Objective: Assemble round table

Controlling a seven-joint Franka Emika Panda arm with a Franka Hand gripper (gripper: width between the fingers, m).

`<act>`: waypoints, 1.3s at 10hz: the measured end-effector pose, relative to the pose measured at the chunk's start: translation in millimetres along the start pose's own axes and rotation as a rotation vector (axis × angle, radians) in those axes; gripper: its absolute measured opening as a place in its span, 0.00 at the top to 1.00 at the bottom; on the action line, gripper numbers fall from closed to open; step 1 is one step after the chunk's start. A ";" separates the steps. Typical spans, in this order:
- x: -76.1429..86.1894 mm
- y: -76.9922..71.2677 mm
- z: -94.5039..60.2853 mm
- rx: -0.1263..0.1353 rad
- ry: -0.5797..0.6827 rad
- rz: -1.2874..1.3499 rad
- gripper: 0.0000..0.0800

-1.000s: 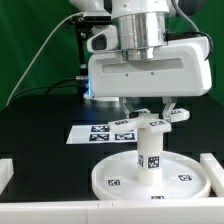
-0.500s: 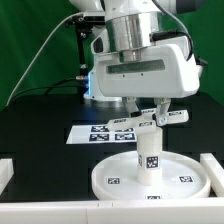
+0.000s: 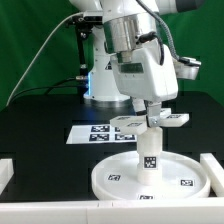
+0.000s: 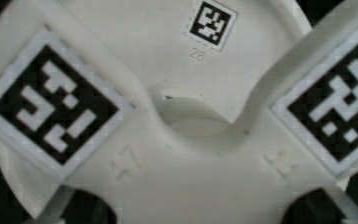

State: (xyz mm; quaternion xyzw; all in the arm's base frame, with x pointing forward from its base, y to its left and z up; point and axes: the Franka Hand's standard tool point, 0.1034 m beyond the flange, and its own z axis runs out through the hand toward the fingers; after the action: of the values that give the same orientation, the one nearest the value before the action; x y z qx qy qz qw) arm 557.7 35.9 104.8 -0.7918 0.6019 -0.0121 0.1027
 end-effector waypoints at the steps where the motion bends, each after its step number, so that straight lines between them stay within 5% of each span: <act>1: -2.8 0.4 -1.8 -0.035 -0.027 -0.084 0.25; 4: -9.3 -9.6 -19.3 -0.061 -0.090 -0.423 0.19; 8: -12.4 -10.0 -21.5 -0.050 -0.108 -0.727 0.19; 13: -1.5 -11.0 -23.4 -0.101 -0.075 -1.441 0.19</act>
Offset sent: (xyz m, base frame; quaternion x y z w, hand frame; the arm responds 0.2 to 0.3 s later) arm 0.0045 0.0072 0.0313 -0.0446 -0.0640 -0.3668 0.9270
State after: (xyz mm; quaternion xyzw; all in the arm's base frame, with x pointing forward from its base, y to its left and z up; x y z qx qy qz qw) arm 564.4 36.7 129.8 -0.9956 -0.0737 -0.0217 0.0531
